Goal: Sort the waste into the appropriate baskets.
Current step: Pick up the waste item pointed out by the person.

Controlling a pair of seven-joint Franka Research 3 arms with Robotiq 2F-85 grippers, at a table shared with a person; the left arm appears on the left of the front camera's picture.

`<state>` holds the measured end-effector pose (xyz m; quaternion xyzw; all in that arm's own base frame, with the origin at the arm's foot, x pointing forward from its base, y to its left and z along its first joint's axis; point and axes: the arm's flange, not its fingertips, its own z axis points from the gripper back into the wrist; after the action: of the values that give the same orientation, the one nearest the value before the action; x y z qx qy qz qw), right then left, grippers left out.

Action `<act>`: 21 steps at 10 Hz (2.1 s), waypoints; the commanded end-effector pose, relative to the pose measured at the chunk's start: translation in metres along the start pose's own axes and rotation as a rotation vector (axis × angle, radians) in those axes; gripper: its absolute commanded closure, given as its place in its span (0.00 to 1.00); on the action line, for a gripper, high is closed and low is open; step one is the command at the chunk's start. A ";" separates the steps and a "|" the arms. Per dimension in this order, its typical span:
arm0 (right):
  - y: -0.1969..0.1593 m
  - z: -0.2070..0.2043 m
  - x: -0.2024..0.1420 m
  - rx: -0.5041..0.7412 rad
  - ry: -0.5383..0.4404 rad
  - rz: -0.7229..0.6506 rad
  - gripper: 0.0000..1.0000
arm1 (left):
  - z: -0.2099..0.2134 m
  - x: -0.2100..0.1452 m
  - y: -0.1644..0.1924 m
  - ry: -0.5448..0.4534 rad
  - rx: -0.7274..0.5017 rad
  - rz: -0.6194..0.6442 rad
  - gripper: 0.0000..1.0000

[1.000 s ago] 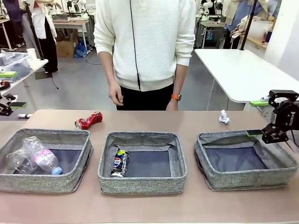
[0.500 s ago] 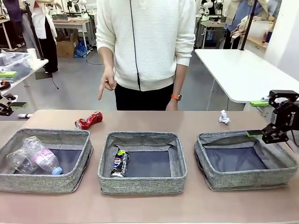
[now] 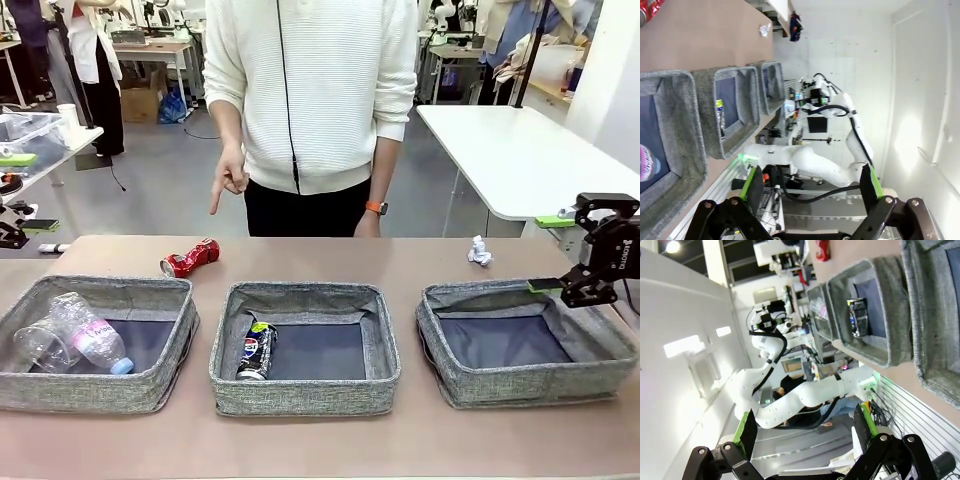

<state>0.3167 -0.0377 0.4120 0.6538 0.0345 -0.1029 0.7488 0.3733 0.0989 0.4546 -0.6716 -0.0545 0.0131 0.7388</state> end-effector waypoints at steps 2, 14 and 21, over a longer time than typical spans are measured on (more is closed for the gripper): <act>-0.001 0.003 -0.006 0.004 0.007 0.023 0.00 | -0.037 0.076 -0.012 -0.036 0.542 -0.418 0.00; -0.001 0.003 -0.006 0.004 0.007 0.023 0.00 | -0.160 0.156 0.070 0.312 1.224 -0.991 0.00; -0.001 0.003 -0.006 0.004 0.007 0.023 0.00 | -0.210 0.235 0.094 0.478 1.175 -0.976 0.00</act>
<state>0.3163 -0.0382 0.4125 0.6544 0.0340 -0.1027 0.7484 0.6139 -0.0772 0.3548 -0.0481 -0.1883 -0.4208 0.8861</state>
